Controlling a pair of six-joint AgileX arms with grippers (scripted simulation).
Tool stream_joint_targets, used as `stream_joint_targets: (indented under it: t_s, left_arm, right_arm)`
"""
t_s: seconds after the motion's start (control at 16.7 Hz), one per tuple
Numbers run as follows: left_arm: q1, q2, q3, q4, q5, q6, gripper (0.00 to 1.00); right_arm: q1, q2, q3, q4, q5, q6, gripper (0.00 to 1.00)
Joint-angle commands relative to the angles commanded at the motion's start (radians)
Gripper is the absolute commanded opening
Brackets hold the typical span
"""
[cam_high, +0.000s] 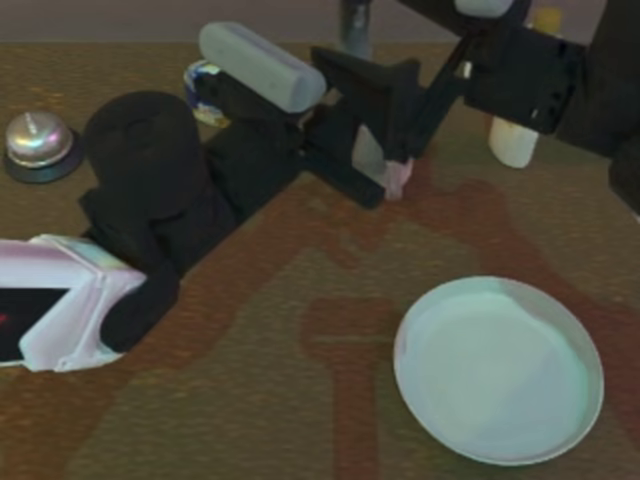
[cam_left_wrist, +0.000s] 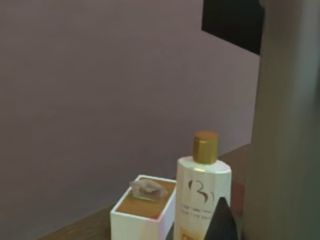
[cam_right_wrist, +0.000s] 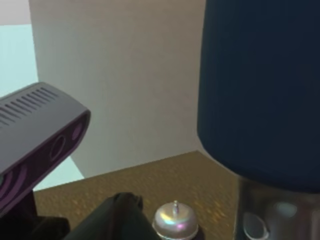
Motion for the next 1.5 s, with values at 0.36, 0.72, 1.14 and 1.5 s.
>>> stream_joint_targets:
  t_s: [0.36, 0.72, 1.14, 1.5]
  left_arm:
    - [0.000, 0.000, 0.000, 0.000, 0.000, 0.000, 0.00]
    - [0.000, 0.000, 0.000, 0.000, 0.000, 0.000, 0.00]
    - [0.000, 0.000, 0.000, 0.000, 0.000, 0.000, 0.00]
    - [0.000, 0.000, 0.000, 0.000, 0.000, 0.000, 0.00]
  right_arm:
    - [0.055, 0.088, 0.089, -0.002, 0.056, -0.003, 1.00]
    - [0.055, 0.088, 0.089, -0.002, 0.056, -0.003, 0.62]
    - [0.055, 0.088, 0.089, -0.002, 0.056, -0.003, 0.10]
    - [0.055, 0.088, 0.089, -0.002, 0.056, -0.003, 0.00]
